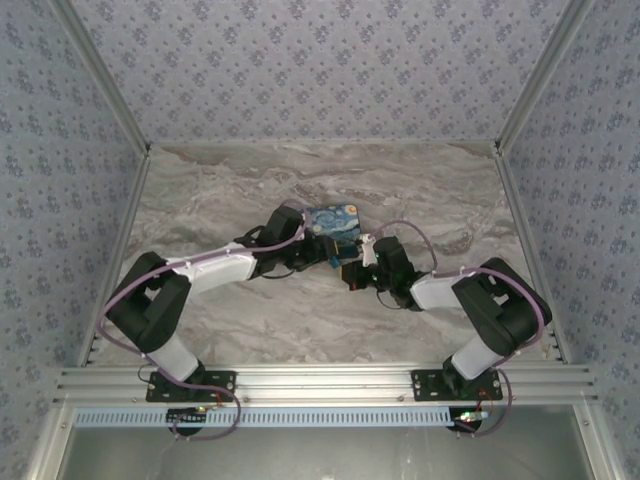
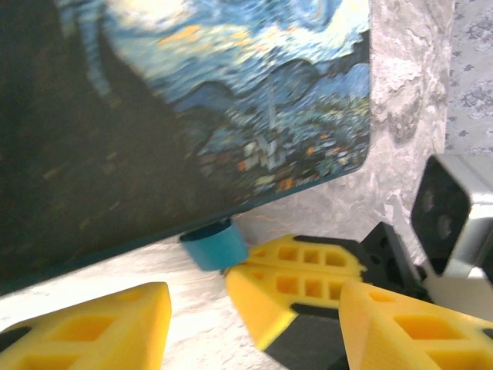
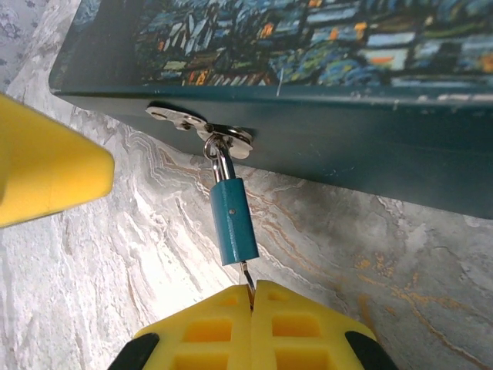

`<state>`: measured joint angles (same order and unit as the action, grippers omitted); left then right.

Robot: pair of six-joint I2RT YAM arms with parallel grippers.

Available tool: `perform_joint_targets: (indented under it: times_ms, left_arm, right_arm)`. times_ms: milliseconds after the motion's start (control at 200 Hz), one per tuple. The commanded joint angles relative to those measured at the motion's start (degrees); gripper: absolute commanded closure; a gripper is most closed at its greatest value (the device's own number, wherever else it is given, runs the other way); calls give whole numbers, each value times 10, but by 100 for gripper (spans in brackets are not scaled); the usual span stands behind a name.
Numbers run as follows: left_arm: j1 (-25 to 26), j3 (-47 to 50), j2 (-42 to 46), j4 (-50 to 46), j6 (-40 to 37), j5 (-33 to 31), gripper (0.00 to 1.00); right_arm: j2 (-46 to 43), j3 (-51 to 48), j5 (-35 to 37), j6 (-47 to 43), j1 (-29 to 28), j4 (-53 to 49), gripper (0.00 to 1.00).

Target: Unlock the padlock with the key

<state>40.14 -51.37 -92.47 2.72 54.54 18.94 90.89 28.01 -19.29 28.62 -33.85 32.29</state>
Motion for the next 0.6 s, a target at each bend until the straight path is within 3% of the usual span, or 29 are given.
perform_joint_targets:
  times_ms: [0,330,595]
  left_arm:
    - [-9,30,42,7,0,-13,39]
    - [-12,139,76,171,92,-22,45]
    - [-11,172,46,277,141,-14,48]
  right_arm:
    - [10,21,-4,39,-6,-10,100]
    - [9,18,-3,156,-30,22,100]
    - [18,26,-2,240,-39,29,100]
